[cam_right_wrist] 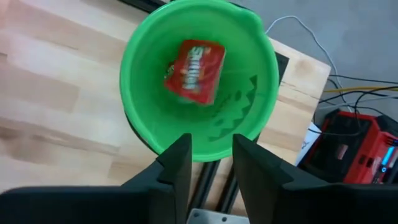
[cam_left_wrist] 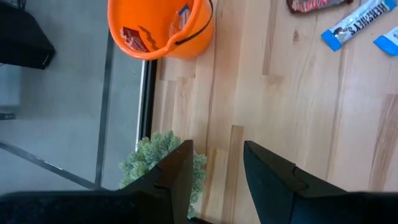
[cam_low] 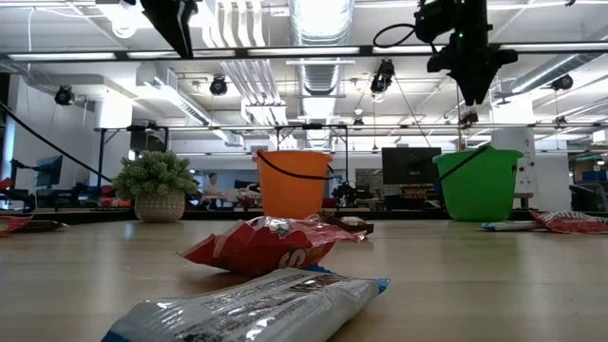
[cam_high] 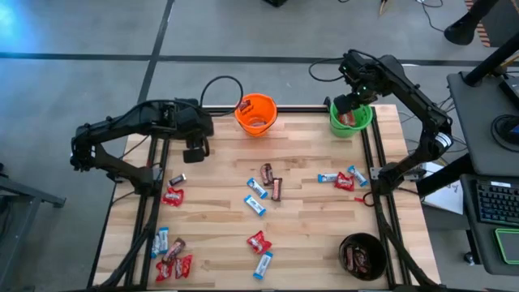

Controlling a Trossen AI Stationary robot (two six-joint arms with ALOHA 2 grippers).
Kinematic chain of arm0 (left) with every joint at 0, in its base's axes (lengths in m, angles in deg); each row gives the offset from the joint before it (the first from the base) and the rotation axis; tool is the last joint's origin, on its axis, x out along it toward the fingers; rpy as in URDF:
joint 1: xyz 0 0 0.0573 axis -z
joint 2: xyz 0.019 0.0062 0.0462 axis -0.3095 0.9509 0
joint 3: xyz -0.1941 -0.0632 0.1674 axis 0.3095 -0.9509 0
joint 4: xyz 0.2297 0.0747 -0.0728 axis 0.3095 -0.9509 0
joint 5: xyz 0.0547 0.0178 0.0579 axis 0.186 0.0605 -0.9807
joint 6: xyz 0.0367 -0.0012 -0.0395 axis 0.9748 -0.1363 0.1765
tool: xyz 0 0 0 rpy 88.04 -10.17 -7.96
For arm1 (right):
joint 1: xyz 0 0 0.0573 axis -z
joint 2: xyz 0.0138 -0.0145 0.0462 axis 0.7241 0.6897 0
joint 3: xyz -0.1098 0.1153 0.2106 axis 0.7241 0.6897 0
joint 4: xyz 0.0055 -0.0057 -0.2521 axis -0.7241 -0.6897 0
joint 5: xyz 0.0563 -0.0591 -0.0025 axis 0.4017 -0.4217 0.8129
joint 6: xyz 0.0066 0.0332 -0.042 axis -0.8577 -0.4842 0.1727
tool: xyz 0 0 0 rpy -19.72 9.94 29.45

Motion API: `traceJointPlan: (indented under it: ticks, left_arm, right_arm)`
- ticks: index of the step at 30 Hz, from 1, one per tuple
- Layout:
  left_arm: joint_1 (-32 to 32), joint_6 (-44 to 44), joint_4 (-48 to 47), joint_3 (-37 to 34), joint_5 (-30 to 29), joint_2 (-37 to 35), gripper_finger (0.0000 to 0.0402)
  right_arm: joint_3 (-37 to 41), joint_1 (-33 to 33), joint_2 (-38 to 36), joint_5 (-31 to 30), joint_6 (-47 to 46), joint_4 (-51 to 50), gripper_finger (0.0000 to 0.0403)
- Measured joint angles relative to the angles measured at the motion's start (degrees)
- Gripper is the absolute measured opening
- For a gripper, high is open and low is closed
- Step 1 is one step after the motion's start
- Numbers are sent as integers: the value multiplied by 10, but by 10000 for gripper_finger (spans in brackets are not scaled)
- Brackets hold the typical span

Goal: Organize candy in baskets
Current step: Put the red candy into the green bucket

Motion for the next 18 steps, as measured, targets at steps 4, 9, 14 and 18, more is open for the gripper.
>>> traceJointPlan:
  ticks: [4, 9, 14, 18]
  left_arm:
    - [0, 0, 5, 0, 0, 1, 123]
    - [0, -9, 7, 0, 0, 14, 123]
    - [0, -13, 8, 0, 0, 36, 123]
    - [0, -13, 8, 0, 0, 52, 123]
  right_arm:
    - [0, 0, 0, 0, 0, 0, 105]
    - [0, 0, 0, 63, 9, 0, 103]
    - [0, -17, 0, 105, 27, -1, 110]
    - [0, -40, 0, 106, 28, -1, 111]
